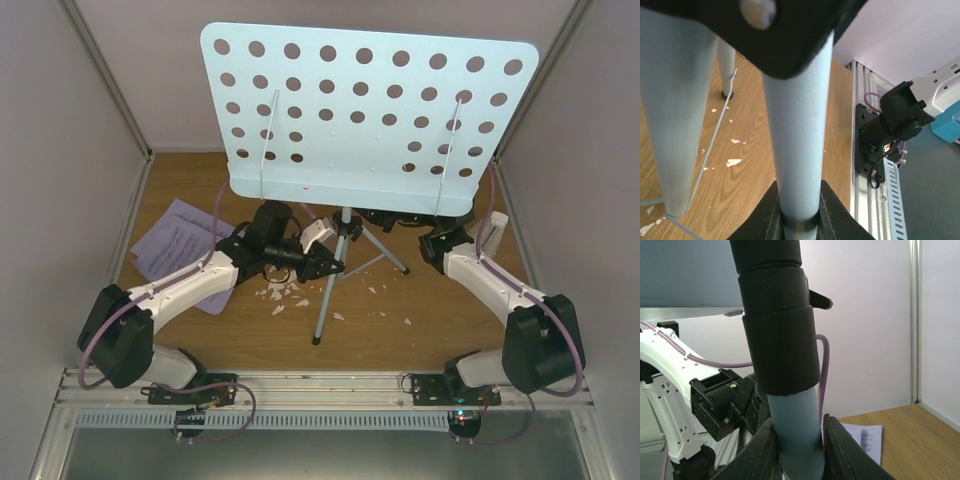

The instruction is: Pack up the instrument practice props

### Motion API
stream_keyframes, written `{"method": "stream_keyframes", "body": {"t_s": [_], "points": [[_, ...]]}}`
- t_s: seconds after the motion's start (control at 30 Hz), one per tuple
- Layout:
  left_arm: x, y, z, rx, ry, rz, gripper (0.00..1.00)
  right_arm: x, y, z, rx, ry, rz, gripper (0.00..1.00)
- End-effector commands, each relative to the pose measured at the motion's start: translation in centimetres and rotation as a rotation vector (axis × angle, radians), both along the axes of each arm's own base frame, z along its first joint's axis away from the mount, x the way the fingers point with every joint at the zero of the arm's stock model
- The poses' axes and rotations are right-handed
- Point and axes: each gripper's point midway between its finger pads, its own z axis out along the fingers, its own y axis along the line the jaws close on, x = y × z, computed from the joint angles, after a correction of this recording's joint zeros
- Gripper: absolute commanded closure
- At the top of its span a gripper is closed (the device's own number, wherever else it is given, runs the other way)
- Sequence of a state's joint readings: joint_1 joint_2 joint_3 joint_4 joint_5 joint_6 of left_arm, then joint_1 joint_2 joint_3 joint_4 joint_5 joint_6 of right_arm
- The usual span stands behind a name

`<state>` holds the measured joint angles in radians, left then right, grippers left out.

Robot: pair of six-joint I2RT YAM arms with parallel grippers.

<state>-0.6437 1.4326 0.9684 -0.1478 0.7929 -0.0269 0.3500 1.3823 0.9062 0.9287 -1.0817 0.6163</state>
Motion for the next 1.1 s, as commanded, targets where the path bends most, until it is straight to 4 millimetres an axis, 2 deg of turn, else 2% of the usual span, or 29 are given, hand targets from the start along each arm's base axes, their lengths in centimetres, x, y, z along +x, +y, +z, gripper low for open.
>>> {"method": "stream_keyframes", "body": {"t_s": [0.0,0.2,0.4,0.57,0.77,1.07], "points": [[0.4,0.3,5.6,-0.125,-0.2,0.039,1.0,-3.8,0.8,0.9,-0.006,0.014,0.091,0.99],[0.0,0.9,12.3,-0.257,-0.292,0.081,1.0,-4.8,1.1,-0.9,-0.04,0.055,0.083,0.99],[-0.8,1.3,15.9,-0.36,-0.301,0.095,1.0,-6.0,1.3,-2.1,-0.046,0.085,0.084,1.0],[-1.7,1.0,16.4,-0.386,-0.261,0.087,1.0,-6.4,1.2,-2.6,-0.032,0.127,0.057,0.99],[-3.5,0.8,16.7,-0.404,-0.176,0.08,1.0,-5.3,0.9,-3.6,0.027,0.296,-0.057,0.99],[-4.1,1.0,15.1,-0.381,-0.081,0.141,1.0,-1.2,0.2,-9.1,0.073,0.594,-0.253,0.99]]}}
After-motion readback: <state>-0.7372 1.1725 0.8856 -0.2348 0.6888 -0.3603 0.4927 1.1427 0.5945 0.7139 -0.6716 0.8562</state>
